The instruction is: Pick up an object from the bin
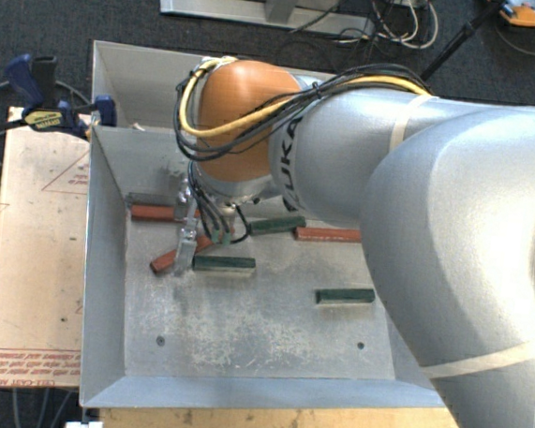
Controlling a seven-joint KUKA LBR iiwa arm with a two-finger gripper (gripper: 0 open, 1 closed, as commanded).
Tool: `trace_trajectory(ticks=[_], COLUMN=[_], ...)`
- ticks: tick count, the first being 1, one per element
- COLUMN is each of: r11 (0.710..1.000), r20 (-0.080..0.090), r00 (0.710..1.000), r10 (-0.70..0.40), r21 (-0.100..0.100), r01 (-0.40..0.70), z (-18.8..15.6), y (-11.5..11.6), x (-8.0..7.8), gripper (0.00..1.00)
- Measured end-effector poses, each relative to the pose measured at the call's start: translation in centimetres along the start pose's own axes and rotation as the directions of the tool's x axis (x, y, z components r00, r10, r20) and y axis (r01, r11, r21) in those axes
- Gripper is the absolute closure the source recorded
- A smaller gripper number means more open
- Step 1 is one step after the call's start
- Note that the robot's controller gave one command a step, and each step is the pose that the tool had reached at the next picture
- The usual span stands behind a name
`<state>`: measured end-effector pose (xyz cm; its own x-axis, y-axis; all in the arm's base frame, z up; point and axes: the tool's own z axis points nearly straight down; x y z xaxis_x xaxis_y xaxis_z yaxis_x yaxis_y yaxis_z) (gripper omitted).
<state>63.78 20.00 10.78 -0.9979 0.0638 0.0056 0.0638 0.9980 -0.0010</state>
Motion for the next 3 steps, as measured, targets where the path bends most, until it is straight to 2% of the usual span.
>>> trace_trajectory(ticks=[1, 2, 3], r11=[0.933, 0.934, 0.930], r20=[0.004, 0.007, 0.018], r00=[0.933, 0.934, 0.930], r10=[-0.359, -0.357, -0.367], r21=[0.000, -0.001, 0.000], r01=[0.359, 0.357, 0.367], z=[3.5, 3.3, -11.1], y=[1.4, 1.4, 2.1], x=[1.1, 1.0, 3.8], gripper=[0.00, 1.00, 1.00])
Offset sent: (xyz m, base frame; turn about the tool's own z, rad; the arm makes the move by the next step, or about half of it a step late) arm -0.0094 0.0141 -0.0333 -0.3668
